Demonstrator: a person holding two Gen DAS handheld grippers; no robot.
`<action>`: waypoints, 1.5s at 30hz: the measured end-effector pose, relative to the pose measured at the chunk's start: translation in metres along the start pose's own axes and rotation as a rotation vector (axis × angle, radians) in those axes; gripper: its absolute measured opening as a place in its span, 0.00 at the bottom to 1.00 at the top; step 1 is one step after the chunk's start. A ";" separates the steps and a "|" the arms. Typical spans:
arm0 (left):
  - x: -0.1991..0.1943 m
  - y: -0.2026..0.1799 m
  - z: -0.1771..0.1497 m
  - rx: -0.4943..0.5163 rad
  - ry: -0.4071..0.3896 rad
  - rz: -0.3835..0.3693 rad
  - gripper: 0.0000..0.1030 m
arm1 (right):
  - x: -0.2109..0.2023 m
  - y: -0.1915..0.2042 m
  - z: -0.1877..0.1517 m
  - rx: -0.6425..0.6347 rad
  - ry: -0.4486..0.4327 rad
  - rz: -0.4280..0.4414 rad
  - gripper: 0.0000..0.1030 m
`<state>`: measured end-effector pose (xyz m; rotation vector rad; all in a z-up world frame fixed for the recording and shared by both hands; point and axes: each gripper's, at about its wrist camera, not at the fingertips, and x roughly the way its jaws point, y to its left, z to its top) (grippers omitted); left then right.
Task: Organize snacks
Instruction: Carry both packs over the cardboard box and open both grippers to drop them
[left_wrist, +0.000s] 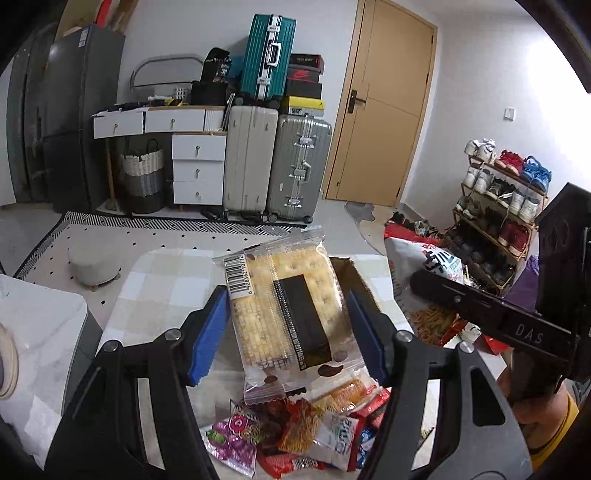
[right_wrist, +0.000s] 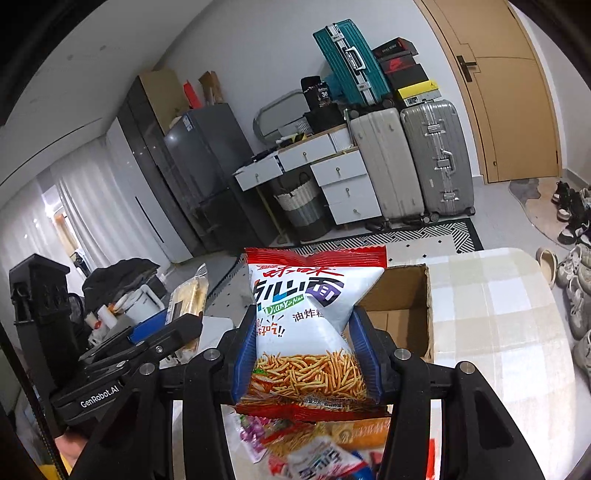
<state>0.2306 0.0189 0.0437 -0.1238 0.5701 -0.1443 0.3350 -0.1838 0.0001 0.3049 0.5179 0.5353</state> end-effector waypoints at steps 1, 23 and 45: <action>0.009 0.000 0.003 -0.001 0.011 0.000 0.60 | 0.004 -0.001 0.002 -0.010 0.001 -0.008 0.48; 0.265 0.006 0.029 -0.003 0.349 0.027 0.61 | 0.133 -0.076 0.019 0.023 0.186 -0.105 0.48; 0.367 0.020 0.003 -0.028 0.440 0.059 0.60 | 0.164 -0.100 -0.002 0.096 0.280 -0.127 0.48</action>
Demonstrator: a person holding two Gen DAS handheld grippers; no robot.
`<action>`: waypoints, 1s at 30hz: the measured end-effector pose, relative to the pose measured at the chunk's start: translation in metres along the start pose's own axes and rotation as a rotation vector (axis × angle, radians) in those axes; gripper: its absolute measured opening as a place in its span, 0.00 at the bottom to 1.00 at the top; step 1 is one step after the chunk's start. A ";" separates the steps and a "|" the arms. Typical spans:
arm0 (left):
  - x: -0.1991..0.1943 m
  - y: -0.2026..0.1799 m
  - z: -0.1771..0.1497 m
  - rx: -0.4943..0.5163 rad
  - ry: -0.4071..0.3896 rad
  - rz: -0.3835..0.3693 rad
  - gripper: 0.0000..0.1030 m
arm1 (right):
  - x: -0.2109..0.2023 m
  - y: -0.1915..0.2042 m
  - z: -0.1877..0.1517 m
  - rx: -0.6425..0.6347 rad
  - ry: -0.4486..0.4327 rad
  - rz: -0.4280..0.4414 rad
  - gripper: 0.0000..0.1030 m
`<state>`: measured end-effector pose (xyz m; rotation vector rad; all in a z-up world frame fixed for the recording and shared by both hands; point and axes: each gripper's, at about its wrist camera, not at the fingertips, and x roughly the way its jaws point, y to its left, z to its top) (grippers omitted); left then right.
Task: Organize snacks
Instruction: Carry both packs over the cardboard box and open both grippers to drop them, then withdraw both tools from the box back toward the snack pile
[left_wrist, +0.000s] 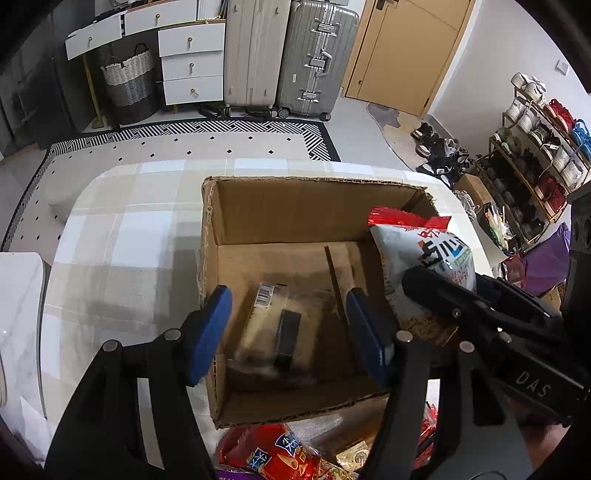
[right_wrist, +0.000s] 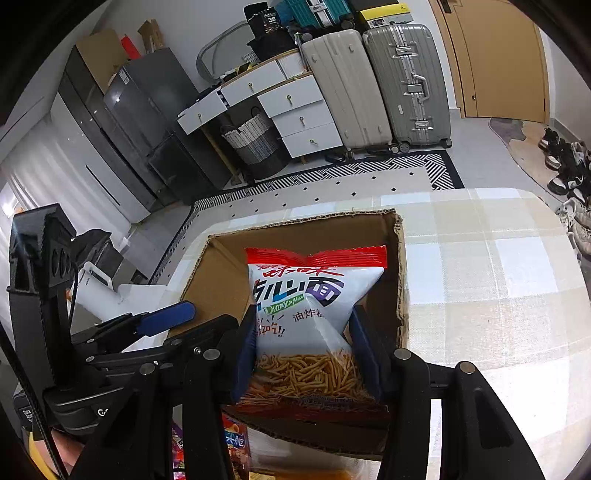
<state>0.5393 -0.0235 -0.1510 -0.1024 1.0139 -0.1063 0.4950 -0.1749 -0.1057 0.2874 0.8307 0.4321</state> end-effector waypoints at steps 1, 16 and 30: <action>-0.002 0.000 -0.003 -0.003 0.000 0.006 0.60 | 0.000 0.000 0.000 0.004 0.002 0.002 0.48; -0.090 -0.013 -0.051 0.019 -0.087 -0.006 0.74 | -0.056 0.018 -0.008 -0.016 -0.096 0.004 0.54; -0.275 -0.033 -0.131 0.083 -0.331 0.029 0.80 | -0.226 0.103 -0.068 -0.140 -0.291 0.080 0.63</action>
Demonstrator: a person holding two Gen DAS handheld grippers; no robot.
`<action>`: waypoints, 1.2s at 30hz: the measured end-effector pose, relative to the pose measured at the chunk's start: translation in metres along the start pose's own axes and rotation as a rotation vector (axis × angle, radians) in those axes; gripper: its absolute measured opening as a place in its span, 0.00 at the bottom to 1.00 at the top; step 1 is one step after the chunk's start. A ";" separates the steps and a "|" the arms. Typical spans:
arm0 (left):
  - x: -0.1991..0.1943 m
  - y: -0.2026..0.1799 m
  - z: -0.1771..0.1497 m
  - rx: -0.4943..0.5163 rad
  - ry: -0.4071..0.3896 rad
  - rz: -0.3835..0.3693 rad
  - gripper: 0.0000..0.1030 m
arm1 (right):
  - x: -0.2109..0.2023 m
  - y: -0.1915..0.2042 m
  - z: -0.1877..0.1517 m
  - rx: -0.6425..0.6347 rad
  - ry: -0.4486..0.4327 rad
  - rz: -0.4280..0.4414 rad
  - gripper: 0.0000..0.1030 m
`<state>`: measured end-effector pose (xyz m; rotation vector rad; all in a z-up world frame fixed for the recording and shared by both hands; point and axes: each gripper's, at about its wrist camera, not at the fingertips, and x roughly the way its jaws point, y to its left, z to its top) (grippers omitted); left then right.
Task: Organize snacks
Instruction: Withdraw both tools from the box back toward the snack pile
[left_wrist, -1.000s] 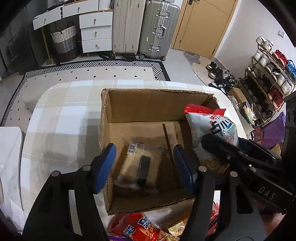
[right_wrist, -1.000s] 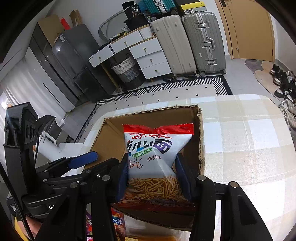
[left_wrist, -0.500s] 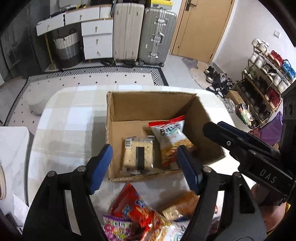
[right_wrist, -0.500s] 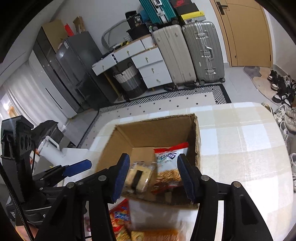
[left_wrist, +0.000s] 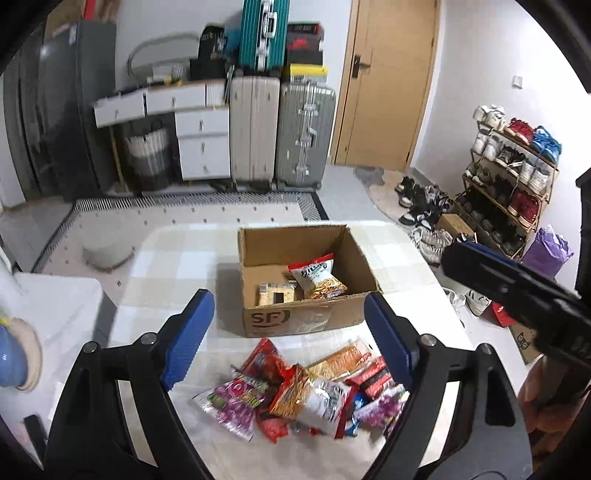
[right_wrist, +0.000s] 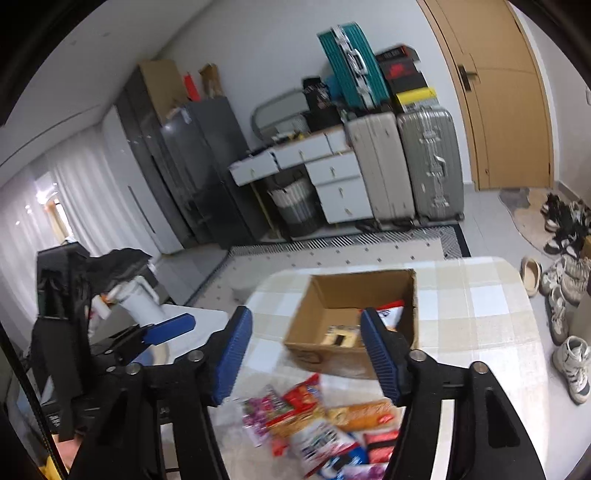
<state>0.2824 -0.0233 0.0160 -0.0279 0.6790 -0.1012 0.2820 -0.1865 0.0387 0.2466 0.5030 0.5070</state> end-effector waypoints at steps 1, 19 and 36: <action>-0.017 -0.002 -0.004 0.020 -0.023 0.015 0.80 | -0.012 0.008 -0.003 -0.015 -0.015 0.004 0.63; -0.196 -0.002 -0.094 0.065 -0.241 0.054 0.99 | -0.165 0.088 -0.093 -0.170 -0.333 0.163 0.99; -0.150 0.027 -0.156 -0.045 -0.171 0.073 0.99 | -0.139 0.039 -0.168 -0.147 -0.290 -0.049 1.00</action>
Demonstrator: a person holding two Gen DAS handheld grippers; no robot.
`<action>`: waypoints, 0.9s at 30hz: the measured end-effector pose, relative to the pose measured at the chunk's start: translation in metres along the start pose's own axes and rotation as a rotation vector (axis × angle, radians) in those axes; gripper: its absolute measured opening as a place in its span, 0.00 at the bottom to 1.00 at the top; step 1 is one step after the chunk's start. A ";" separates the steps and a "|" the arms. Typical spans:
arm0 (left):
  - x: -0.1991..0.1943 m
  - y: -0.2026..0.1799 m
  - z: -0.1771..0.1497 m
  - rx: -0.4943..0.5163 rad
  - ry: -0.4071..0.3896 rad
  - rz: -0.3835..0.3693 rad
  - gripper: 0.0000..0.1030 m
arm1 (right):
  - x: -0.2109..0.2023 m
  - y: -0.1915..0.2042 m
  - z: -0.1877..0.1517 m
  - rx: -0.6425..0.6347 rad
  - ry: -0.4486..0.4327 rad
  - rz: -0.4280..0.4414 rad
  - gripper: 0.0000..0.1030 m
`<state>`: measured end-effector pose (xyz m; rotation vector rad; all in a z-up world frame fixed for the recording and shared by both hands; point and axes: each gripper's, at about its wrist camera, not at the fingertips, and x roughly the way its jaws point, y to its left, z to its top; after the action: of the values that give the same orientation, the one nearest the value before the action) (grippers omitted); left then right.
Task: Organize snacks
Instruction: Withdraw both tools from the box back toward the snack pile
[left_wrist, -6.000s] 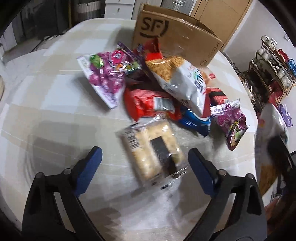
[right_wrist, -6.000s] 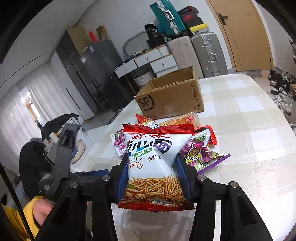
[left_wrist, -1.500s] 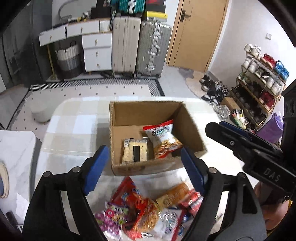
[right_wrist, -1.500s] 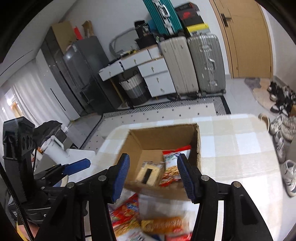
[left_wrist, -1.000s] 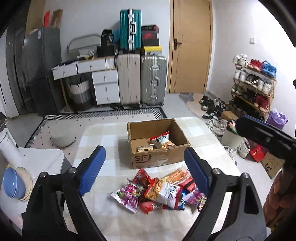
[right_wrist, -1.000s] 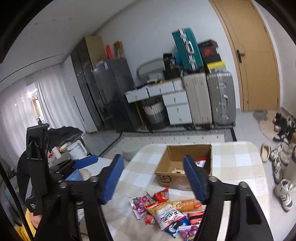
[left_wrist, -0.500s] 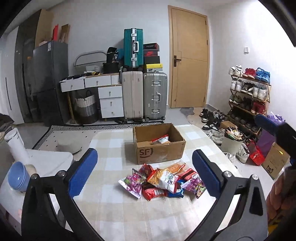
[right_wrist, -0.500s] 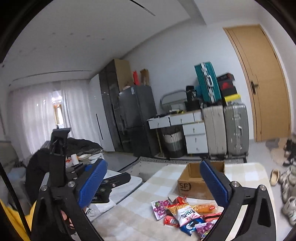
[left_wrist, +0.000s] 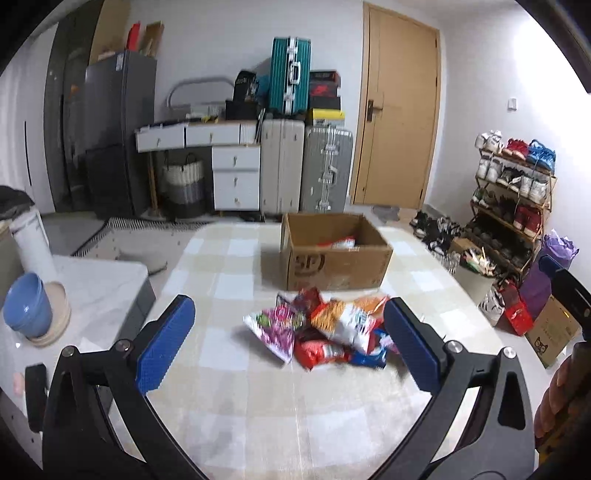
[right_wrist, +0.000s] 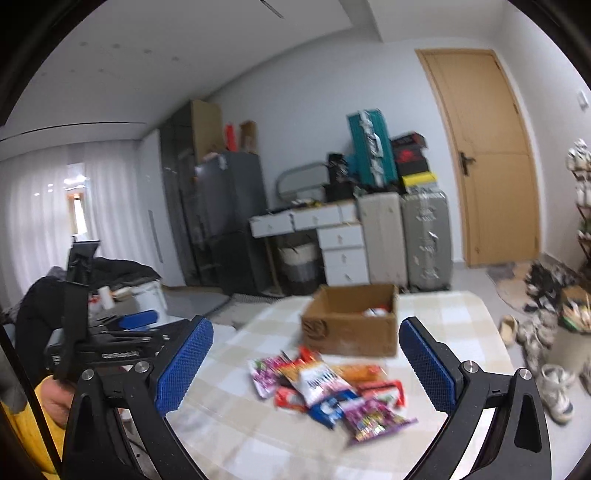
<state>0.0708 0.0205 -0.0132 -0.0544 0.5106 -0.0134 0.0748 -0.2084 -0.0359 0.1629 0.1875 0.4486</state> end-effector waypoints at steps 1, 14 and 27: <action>0.008 0.000 -0.005 -0.001 0.016 0.000 0.99 | 0.003 -0.003 -0.005 0.005 0.011 -0.019 1.00; 0.070 -0.014 -0.037 0.014 0.121 -0.017 0.99 | 0.039 -0.021 -0.045 -0.001 0.138 -0.086 1.00; 0.114 -0.023 -0.057 0.028 0.210 -0.024 0.99 | 0.072 -0.037 -0.076 0.051 0.231 -0.054 1.00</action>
<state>0.1422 -0.0080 -0.1172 -0.0318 0.7192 -0.0504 0.1378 -0.2008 -0.1275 0.1553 0.4295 0.4082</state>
